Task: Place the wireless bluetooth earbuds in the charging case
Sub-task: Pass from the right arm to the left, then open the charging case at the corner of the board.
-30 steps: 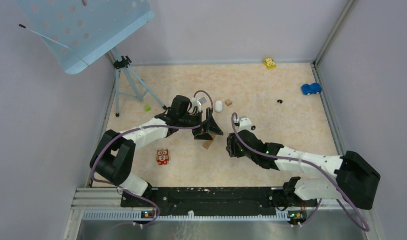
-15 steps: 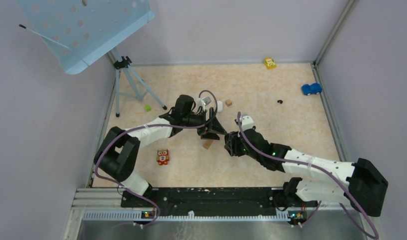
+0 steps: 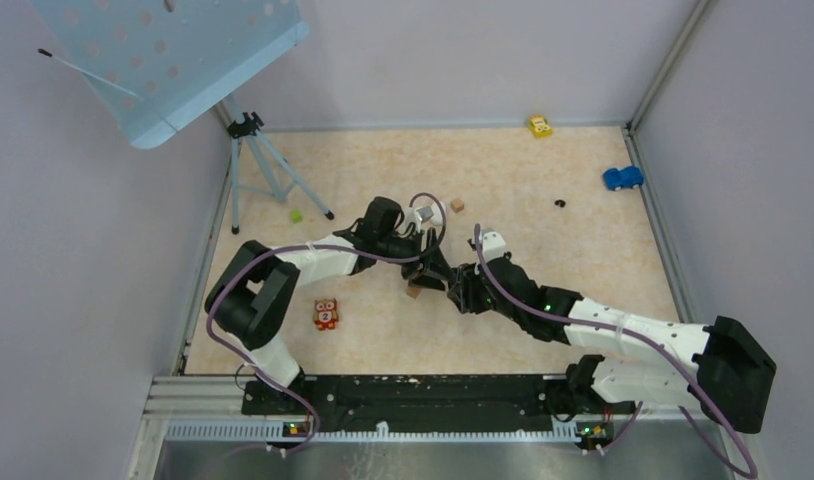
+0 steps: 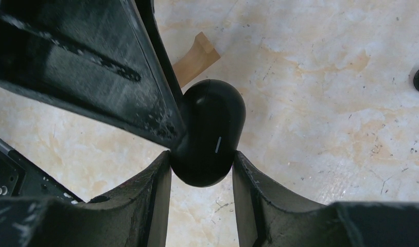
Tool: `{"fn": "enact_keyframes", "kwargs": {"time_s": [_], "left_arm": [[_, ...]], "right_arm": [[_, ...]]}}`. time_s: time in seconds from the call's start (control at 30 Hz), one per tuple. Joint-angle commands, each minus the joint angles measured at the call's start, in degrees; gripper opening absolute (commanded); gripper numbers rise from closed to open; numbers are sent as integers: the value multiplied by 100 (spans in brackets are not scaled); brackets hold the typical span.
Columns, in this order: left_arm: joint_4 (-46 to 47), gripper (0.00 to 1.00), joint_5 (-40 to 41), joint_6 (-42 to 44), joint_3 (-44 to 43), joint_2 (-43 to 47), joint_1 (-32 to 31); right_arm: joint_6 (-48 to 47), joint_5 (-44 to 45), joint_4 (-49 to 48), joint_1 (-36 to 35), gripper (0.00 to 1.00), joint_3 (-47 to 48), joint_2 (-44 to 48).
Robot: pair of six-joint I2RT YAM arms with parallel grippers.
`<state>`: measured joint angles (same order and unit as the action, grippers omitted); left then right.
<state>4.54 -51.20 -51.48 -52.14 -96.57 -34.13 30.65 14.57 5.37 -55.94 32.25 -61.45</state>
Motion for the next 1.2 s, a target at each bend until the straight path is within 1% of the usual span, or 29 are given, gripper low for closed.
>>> {"fn": "enact_keyframes", "kwargs": {"time_s": [0.0, 0.07, 0.17, 0.27, 0.3, 0.37, 0.4, 0.43, 0.5, 0.57, 0.6, 0.67, 0.7, 0.77, 0.8, 0.9, 1.0, 1.07, 1.17], "left_arm": [[165, 60, -243, 106, -177, -74, -108], [330, 56, -296, 36, -174, -93, -123], [550, 42, -414, -127, -169, -145, -130], [771, 27, -558, -273, -156, -178, -134], [798, 19, -585, -289, -163, -173, -131], [790, 14, -495, -265, -154, -113, -137], [782, 12, -391, -235, -107, -51, -126], [784, 10, -286, -217, -61, 25, -126], [788, 8, -229, -169, -38, 70, -108], [787, 8, -380, -112, -85, 60, -83], [782, 7, -493, -67, -135, 34, -63], [753, 6, -756, 65, -270, 8, -15], [757, 6, -918, 135, -344, -15, 16], [932, 6, -1272, 118, -429, -25, 76], [1125, 6, -1455, 11, -448, -23, 112], [1949, 6, -1859, -491, -376, 10, 189], [2726, 6, -2019, -915, -329, 76, 210], [2884, 5, -2026, -1043, -357, 105, 209], [3096, 4, -2010, -1224, -354, 104, 214]], "right_arm": [[10, -57, -341, 31, 36, 181, 138], [3, -66, -348, 34, 36, 194, 133], [34, -77, -275, 38, 37, 264, 98], [101, -40, -129, 39, 40, 387, 31], [151, 9, -78, 34, 43, 409, 36], [358, 202, 75, 43, 55, 458, 76], [439, 261, 139, 52, 66, 484, 138], [476, 257, 199, 79, 73, 521, 206], [480, 137, 407, 202, 79, 690, 343], [481, -34, 608, 382, 79, 833, 493], [544, -284, 653, 558, 80, 866, 562], [739, -1262, 402, 1113, 79, 727, 775], [881, -1892, 140, 1452, 77, 593, 943], [1153, -2518, -335, 1815, 77, 310, 1190], [1274, -2684, -472, 1982, 77, 192, 1264], [1739, -3422, -1282, 2404, 75, -218, 1467], [2518, -4006, -2427, 2773, 71, -799, 1547], [2904, -4207, -3075, 2881, 69, -1081, 1521], [3232, -4298, -3728, 2887, 65, -1354, 1420]]}}
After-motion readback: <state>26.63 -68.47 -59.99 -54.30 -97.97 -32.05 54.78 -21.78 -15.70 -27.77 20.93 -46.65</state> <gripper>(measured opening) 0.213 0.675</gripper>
